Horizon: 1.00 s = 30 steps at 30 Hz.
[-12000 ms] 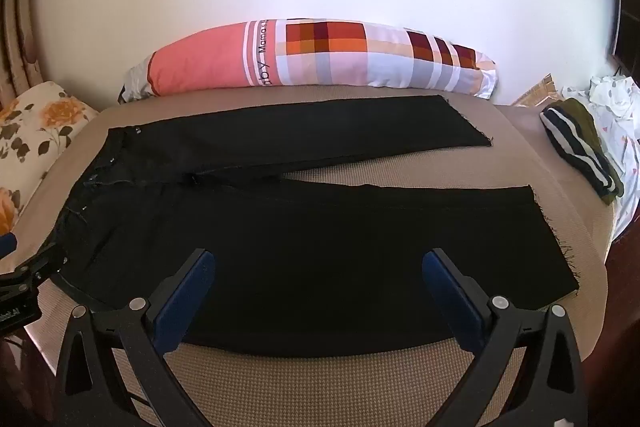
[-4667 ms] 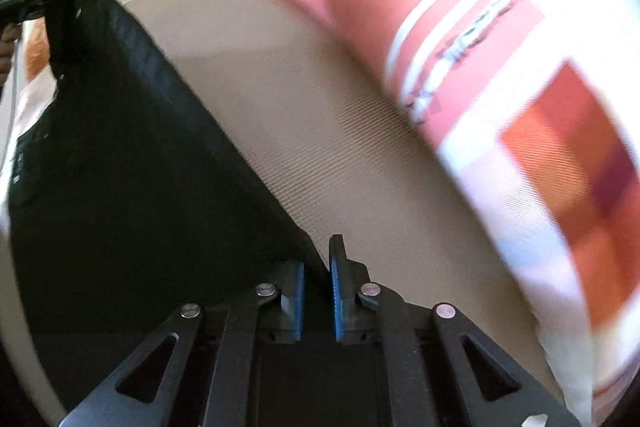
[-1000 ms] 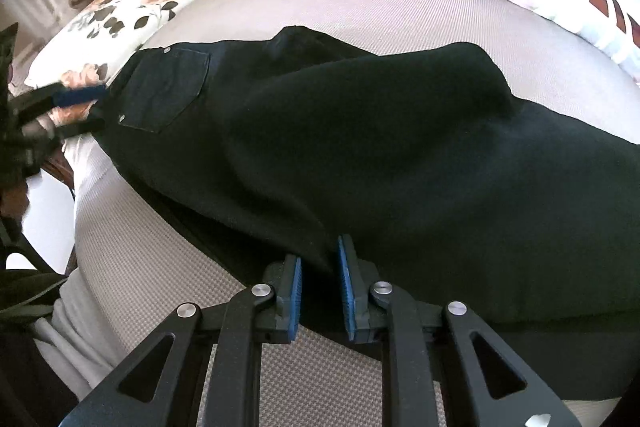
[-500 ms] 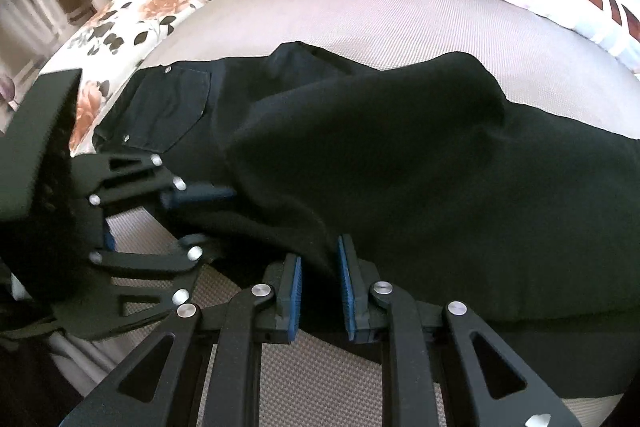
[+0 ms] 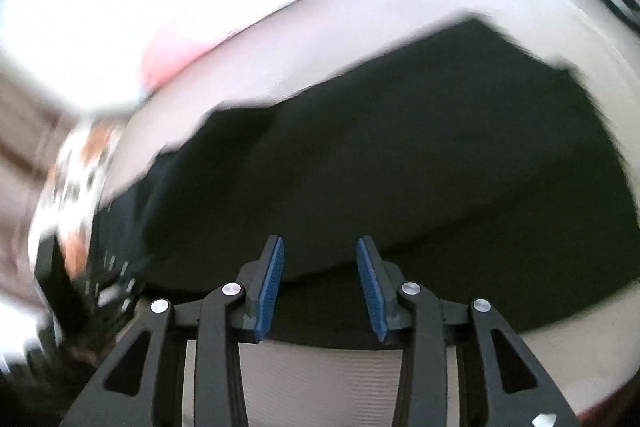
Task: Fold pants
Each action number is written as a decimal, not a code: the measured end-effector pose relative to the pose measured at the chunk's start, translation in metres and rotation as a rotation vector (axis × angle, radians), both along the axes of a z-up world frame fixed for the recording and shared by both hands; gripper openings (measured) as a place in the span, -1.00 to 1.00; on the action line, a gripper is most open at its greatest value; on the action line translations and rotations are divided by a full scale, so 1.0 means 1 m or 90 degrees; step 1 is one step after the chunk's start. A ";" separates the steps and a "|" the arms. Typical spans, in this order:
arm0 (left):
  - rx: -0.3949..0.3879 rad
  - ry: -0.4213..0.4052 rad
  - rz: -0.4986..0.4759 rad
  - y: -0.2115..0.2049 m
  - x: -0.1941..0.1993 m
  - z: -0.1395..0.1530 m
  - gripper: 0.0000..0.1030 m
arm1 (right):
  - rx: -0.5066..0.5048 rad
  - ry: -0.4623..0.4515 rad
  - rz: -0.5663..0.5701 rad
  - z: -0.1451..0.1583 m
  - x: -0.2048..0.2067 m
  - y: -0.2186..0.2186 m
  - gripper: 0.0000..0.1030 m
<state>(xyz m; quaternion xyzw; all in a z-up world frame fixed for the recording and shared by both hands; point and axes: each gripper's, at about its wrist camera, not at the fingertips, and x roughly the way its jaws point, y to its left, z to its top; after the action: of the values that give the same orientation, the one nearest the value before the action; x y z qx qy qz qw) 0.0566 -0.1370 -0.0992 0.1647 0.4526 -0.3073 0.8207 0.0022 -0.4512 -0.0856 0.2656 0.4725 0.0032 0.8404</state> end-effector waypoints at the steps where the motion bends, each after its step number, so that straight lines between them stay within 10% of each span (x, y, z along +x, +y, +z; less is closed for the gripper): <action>1: -0.005 0.003 0.004 0.001 0.000 0.000 -0.84 | 0.020 0.003 -0.052 -0.005 -0.009 -0.026 -0.29; 8: -0.005 0.008 0.011 0.001 0.000 0.001 -0.84 | 0.089 -0.005 -0.230 -0.022 -0.037 -0.113 -0.29; 20: 0.004 0.018 0.025 0.000 0.001 -0.002 -0.84 | 0.163 -0.055 -0.322 -0.041 -0.017 -0.169 -0.61; 30: 0.006 0.001 0.008 -0.001 -0.004 0.006 -0.84 | 0.004 -0.102 -0.292 0.041 -0.036 -0.145 -0.94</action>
<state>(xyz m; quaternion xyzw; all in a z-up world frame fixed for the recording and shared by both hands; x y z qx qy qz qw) 0.0527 -0.1381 -0.0931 0.1658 0.4554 -0.3003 0.8216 -0.0342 -0.5961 -0.0449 0.3676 0.3315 -0.1649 0.8531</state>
